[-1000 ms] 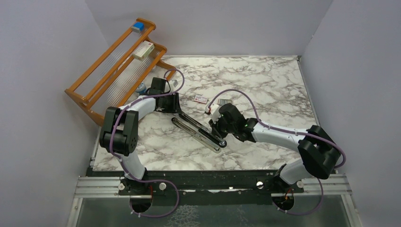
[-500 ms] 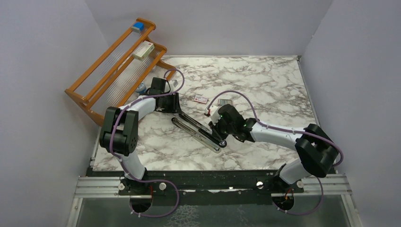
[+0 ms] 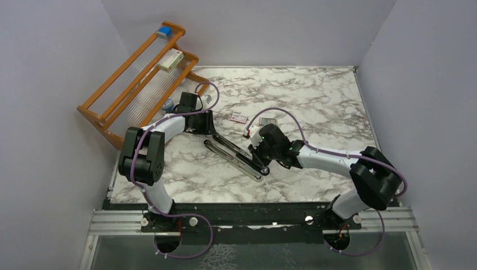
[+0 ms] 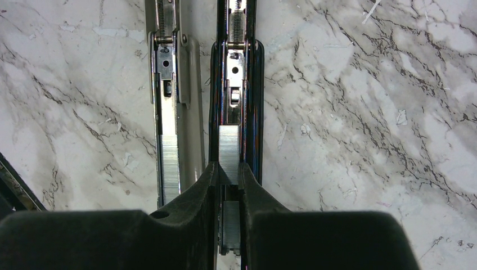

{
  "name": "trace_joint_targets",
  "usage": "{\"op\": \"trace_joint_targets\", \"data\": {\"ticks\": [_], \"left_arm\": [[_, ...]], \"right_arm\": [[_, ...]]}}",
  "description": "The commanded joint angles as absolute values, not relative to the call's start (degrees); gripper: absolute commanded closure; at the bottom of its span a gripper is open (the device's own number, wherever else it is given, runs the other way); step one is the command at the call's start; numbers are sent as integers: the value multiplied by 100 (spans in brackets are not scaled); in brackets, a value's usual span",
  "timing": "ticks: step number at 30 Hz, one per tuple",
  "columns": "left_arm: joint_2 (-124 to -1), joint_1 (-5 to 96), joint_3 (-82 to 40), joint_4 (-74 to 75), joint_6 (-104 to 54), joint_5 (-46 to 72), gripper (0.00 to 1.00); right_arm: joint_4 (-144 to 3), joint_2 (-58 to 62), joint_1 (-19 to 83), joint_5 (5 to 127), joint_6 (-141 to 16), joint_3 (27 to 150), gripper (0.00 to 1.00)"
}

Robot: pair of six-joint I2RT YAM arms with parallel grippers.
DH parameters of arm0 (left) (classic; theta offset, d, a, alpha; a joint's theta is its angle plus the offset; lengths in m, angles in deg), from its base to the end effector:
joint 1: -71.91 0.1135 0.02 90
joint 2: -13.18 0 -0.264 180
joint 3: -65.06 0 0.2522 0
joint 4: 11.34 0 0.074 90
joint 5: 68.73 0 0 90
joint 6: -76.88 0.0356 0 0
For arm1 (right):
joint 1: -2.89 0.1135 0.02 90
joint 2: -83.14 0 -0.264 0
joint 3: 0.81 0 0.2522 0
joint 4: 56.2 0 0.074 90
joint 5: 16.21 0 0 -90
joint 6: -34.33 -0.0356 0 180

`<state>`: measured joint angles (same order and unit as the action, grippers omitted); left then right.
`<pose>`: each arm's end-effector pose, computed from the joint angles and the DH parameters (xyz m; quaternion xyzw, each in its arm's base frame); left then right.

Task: Load the staples into the stapler

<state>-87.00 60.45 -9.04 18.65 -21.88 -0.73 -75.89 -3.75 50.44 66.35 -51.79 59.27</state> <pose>0.3432 -0.0832 0.1737 0.0778 0.9373 -0.2300 0.2499 0.2031 0.2289 0.1841 -0.4238 0.8246 0.1935 0.3208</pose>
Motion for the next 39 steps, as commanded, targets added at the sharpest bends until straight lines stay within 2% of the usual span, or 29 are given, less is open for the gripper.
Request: {"op": "trace_joint_targets", "data": {"ticks": [1,8,39], "left_arm": [[-8750,6057,-947,2081,-2115,123,61],[-8746,6057,-948,2087,-2116,123,61],[-8731,6057,-954,2090,-2108,129,61]], "right_arm": [[-7679,-369,5026,6550,-5247,5985,84],[-7358,-2,5026,6648,-5354,5857,84],[-7786,-409,5026,6703,-5324,5985,84]]}}
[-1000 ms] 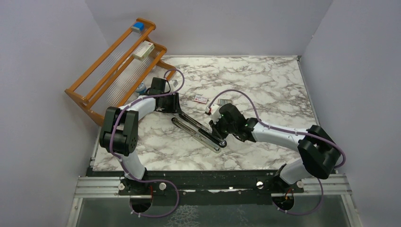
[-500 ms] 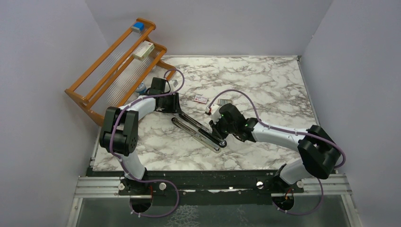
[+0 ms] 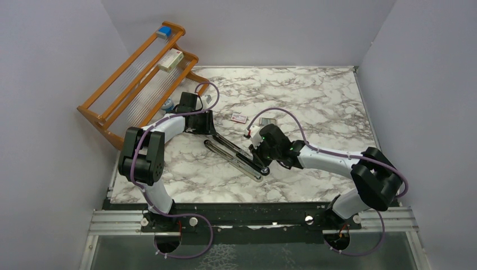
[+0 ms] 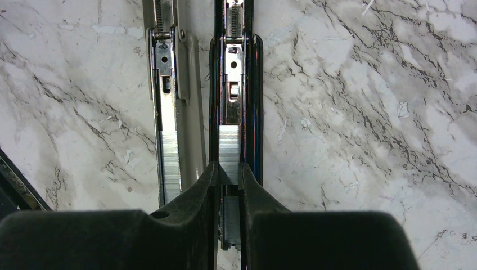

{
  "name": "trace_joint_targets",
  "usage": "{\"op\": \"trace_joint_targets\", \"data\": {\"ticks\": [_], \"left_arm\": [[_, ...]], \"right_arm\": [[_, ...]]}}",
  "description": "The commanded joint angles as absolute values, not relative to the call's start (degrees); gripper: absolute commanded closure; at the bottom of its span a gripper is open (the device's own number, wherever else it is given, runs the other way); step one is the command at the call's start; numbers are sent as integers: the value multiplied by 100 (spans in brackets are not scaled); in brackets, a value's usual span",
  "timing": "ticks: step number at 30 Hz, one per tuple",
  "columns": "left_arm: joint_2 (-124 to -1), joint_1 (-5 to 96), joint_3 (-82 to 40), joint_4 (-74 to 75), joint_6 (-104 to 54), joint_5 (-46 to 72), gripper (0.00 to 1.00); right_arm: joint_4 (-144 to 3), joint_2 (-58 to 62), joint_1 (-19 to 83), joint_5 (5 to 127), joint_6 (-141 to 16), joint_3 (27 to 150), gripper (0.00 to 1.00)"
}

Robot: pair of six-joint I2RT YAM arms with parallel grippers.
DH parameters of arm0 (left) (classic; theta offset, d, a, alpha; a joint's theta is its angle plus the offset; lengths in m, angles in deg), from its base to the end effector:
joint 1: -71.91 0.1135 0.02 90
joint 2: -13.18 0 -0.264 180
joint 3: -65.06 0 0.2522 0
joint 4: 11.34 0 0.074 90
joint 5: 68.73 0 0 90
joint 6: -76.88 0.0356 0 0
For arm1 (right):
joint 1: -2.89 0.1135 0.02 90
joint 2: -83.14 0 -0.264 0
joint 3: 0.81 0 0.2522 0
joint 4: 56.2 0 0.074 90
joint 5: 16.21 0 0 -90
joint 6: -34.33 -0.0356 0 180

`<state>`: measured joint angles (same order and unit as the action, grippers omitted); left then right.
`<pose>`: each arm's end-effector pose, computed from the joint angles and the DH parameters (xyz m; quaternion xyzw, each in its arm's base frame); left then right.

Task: Load the staples into the stapler

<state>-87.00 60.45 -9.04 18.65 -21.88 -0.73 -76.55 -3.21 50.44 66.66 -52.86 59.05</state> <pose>0.3432 -0.0832 0.1737 0.0778 0.9373 -0.2300 0.2499 0.2017 0.2271 0.1847 -0.4156 0.8302 0.1932 0.3175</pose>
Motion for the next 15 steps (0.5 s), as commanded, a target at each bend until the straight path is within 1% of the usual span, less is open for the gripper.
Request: {"op": "trace_joint_targets", "data": {"ticks": [1,15], "left_arm": [[-8733,6057,-960,2096,-2108,131,61],[-8736,6057,-960,2094,-2112,122,61]], "right_arm": [[-7791,-416,5022,6703,-5321,5992,84],[-7517,-60,5018,6895,-5384,5874,84]]}}
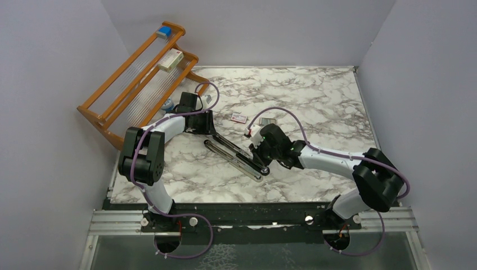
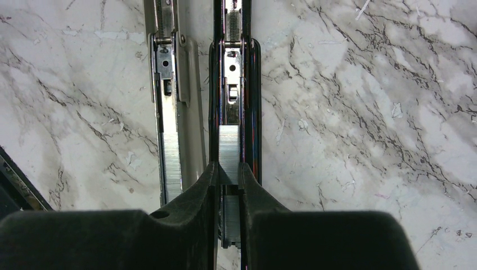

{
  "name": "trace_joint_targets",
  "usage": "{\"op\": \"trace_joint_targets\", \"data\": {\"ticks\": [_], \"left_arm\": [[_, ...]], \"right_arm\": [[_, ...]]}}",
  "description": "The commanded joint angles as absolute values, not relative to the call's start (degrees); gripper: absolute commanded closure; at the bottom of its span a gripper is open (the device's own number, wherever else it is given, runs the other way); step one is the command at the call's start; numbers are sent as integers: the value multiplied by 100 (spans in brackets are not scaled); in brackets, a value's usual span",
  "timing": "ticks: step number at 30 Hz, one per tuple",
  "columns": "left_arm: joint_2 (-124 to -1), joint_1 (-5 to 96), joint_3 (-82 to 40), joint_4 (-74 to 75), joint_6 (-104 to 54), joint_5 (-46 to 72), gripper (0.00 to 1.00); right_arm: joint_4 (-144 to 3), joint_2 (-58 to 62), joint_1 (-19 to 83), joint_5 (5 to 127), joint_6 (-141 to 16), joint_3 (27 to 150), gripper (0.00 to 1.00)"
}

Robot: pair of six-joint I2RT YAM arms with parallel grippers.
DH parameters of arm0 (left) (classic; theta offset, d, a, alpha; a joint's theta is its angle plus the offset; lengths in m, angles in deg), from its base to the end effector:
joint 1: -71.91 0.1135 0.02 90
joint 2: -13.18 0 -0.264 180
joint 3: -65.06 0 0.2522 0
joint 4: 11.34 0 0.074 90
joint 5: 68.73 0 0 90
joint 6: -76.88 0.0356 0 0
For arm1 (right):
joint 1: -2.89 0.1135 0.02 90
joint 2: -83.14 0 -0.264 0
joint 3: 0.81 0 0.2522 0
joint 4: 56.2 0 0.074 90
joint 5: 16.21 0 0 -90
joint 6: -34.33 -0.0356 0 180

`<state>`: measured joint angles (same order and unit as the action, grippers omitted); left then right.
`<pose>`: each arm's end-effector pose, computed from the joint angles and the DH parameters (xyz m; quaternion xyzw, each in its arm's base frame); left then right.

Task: Load the staples into the stapler

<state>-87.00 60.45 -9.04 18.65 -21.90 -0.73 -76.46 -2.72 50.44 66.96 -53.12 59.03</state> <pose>0.3432 -0.0832 0.1737 0.0776 0.9374 -0.2300 0.2499 0.2015 0.2265 0.1871 -0.4124 0.8299 0.1933 0.3222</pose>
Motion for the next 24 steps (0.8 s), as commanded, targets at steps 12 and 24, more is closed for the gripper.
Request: {"op": "trace_joint_targets", "data": {"ticks": [12,24], "left_arm": [[-8736,6057,-957,2092,-2117,116,61],[-8726,6057,-960,2096,-2112,118,61]], "right_arm": [[-7624,-207,5017,6870,-5382,5874,84],[-7793,-377,5017,6792,-5366,5932,84]]}}
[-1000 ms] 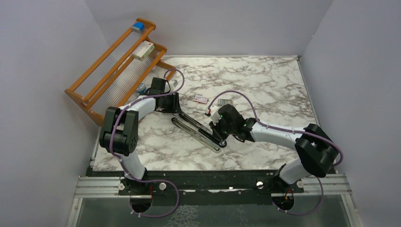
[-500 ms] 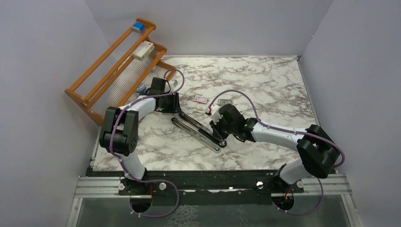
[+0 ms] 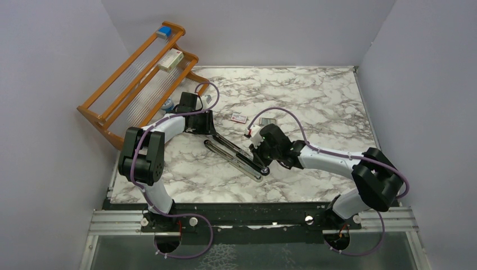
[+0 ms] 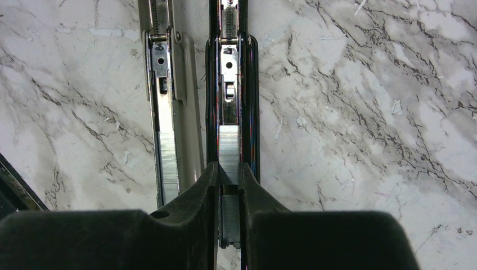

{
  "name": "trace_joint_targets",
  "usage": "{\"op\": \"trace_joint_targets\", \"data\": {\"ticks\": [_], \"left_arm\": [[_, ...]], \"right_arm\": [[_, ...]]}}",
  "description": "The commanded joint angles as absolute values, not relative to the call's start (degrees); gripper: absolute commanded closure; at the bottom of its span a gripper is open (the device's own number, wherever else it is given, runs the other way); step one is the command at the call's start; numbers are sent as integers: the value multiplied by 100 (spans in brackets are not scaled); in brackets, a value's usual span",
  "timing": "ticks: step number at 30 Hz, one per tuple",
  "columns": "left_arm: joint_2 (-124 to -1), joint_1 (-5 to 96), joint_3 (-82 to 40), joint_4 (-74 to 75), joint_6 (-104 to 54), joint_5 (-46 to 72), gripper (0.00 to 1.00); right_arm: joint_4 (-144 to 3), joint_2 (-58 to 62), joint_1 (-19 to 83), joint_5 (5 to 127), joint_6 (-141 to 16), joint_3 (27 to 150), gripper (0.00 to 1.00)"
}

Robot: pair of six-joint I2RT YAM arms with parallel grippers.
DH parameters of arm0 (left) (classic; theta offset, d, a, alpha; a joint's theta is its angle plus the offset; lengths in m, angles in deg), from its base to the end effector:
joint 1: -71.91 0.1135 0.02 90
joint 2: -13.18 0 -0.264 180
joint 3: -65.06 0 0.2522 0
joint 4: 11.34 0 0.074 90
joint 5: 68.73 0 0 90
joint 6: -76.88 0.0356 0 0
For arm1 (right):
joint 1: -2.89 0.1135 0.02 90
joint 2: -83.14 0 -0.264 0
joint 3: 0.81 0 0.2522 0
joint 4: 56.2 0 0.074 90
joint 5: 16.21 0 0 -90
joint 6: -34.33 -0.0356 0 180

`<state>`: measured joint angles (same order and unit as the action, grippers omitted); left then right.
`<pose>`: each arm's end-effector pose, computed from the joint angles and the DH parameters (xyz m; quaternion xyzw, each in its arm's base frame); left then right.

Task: Load the staples into the stapler

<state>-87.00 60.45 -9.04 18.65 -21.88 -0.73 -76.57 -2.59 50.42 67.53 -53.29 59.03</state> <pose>0.3432 -0.0832 0.1737 0.0778 0.9373 -0.2300 0.2499 0.2016 0.2260 0.1876 -0.4094 0.8316 0.1896 0.3240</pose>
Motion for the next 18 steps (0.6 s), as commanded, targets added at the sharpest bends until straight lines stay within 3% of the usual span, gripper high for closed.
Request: {"op": "trace_joint_targets", "data": {"ticks": [1,18], "left_arm": [[-8724,6054,-959,2093,-2112,115,61],[-8736,6057,-961,2096,-2112,115,61]], "right_arm": [[-7803,-384,5016,6788,-5365,5935,84],[-8111,-517,5017,6720,-5365,6022,83]]}}
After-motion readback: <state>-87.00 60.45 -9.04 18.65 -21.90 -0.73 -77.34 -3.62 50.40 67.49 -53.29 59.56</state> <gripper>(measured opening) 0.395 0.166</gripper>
